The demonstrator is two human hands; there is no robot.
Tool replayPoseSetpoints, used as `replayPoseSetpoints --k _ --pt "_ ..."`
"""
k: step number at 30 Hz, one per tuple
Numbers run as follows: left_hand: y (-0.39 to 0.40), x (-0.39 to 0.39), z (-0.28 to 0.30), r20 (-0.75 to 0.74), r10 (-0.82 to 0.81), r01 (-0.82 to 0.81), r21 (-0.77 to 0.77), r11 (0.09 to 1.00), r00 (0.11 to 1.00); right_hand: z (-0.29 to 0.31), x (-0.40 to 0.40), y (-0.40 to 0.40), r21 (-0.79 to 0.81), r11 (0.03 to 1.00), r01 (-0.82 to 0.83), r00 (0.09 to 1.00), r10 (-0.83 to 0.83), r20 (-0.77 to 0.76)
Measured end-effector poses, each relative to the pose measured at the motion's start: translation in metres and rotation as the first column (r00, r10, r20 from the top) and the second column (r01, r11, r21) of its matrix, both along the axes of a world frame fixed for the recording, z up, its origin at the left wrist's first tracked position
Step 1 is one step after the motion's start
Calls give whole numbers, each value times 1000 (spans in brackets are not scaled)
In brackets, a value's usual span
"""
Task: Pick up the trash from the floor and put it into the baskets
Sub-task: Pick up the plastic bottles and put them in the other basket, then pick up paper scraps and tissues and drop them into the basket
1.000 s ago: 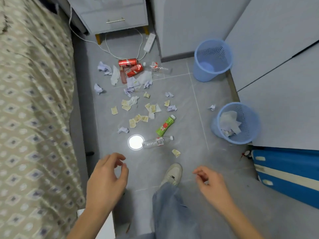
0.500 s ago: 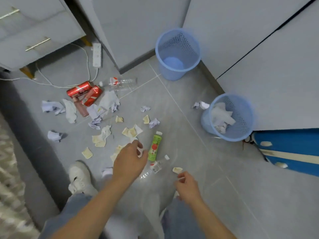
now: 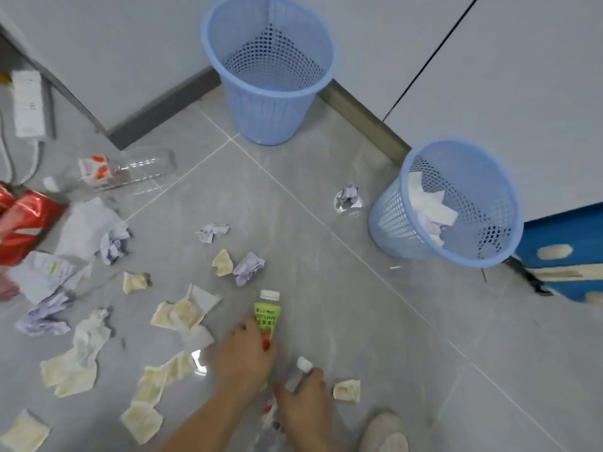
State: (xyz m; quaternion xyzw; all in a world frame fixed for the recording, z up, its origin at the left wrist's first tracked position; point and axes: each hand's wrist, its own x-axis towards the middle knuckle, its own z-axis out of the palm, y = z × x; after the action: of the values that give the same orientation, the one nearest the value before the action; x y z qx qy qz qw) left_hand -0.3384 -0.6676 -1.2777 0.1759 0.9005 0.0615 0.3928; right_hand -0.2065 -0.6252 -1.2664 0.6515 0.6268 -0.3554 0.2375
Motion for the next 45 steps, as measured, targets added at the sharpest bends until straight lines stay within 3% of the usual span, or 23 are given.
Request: replayPoseSetpoints --k 2,5,9,11,15,17,20,23,28,32,34,38,42,45 --pt "-7 -1 14 40 67 -67 18 998 997 17 -3 1 -24 999 39 997 -41 -62" --pt "-17 -20 60 135 288 -303 110 947 948 64 -17 17 8 996 94 984 -92 -151" --pt "-21 -81 155 159 428 -455 375 807 890 174 -66 58 117 988 97 966 -65 -250" --pt "-10 -127 214 179 467 -490 495 718 866 239 -101 82 185 978 100 927 -25 -374" --pt "42 -223 303 194 471 -450 723 524 860 339 -186 138 280 946 164 738 71 -671" --pt "80 -272 325 172 483 -399 816 419 858 357 -242 178 342 917 206 621 148 -770" --pt "135 -331 325 128 530 -349 872 342 838 350 -318 242 407 874 264 458 258 -851" --pt "184 -367 287 134 552 -387 843 373 823 311 -379 302 461 857 229 413 343 -844" --pt "230 -372 219 85 560 -429 739 519 824 222 -420 348 556 830 -52 559 485 -673" --pt "248 -371 193 -75 472 -336 605 722 879 182 -427 358 585 773 -244 589 598 -544" --pt "251 -372 184 -105 433 -311 549 776 895 172 -428 360 578 755 -310 590 629 -506" --pt "243 -361 191 -107 410 -280 574 770 906 183 -410 349 593 736 -326 549 658 -515" --pt "191 -323 218 -160 432 -200 711 674 888 221 -332 301 677 708 -202 442 683 -582" --pt "119 -269 231 -102 435 -253 687 681 895 224 -229 239 561 788 -255 567 592 -573"
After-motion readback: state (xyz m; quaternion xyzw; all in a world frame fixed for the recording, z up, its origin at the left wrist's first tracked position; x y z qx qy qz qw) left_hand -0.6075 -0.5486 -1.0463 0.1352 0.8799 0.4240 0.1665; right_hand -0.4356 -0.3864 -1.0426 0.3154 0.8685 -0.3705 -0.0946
